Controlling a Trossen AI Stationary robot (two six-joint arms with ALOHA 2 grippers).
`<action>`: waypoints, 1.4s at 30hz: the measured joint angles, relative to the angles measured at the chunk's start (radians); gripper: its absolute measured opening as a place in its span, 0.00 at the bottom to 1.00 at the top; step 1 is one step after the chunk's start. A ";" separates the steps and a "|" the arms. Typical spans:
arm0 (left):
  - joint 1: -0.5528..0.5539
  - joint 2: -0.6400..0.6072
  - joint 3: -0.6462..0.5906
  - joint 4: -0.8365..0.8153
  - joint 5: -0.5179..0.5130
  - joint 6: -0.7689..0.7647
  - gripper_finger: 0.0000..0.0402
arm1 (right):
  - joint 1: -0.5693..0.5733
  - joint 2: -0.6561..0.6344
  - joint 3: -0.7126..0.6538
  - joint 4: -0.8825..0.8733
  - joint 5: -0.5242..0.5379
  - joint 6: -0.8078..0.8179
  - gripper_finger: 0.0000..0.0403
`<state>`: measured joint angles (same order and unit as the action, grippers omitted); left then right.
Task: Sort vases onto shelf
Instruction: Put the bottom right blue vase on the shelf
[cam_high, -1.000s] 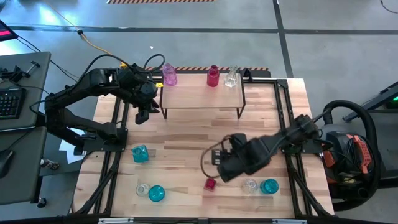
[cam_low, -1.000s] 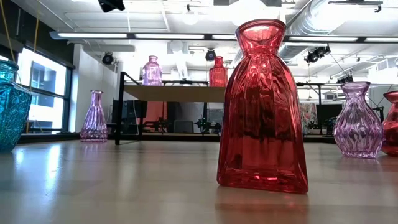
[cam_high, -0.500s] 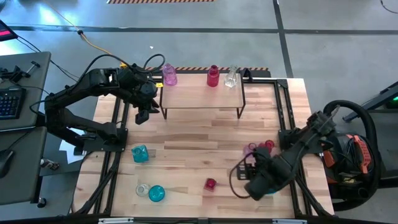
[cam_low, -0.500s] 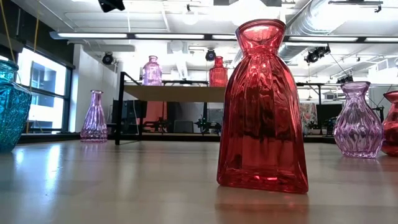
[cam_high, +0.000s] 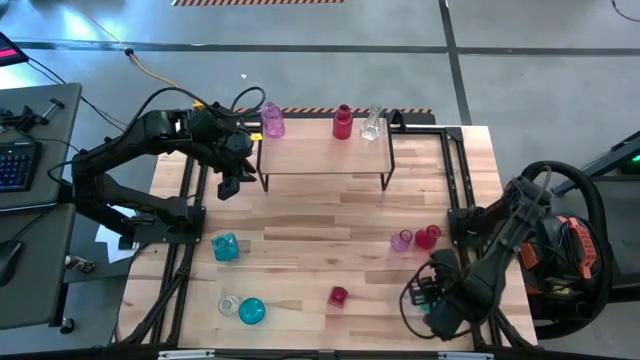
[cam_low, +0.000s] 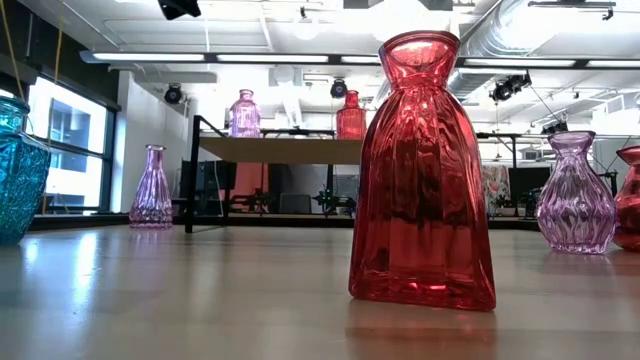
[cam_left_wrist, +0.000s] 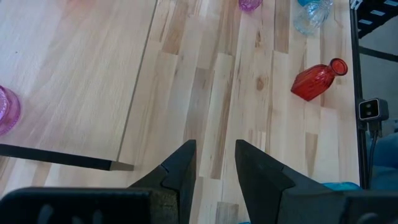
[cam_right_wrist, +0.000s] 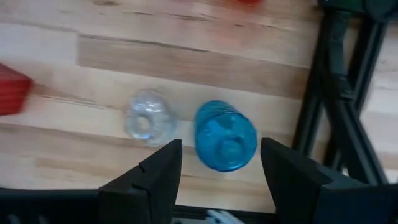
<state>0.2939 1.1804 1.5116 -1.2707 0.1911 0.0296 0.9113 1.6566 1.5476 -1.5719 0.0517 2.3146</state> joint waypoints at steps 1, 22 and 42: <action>0.000 0.000 0.000 0.000 0.000 0.000 0.26 | 0.009 0.000 -0.007 0.001 -0.003 0.000 0.49; 0.000 0.000 0.000 0.000 0.000 0.000 0.26 | 0.113 -0.001 -0.059 0.014 -0.070 0.016 0.49; 0.000 0.000 0.000 0.000 0.000 0.000 0.26 | 0.116 0.084 -0.059 0.031 -0.087 0.018 0.49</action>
<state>0.2937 1.1801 1.5116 -1.2705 0.1911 0.0296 1.0275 1.7405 1.4887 -1.5409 -0.0352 2.3329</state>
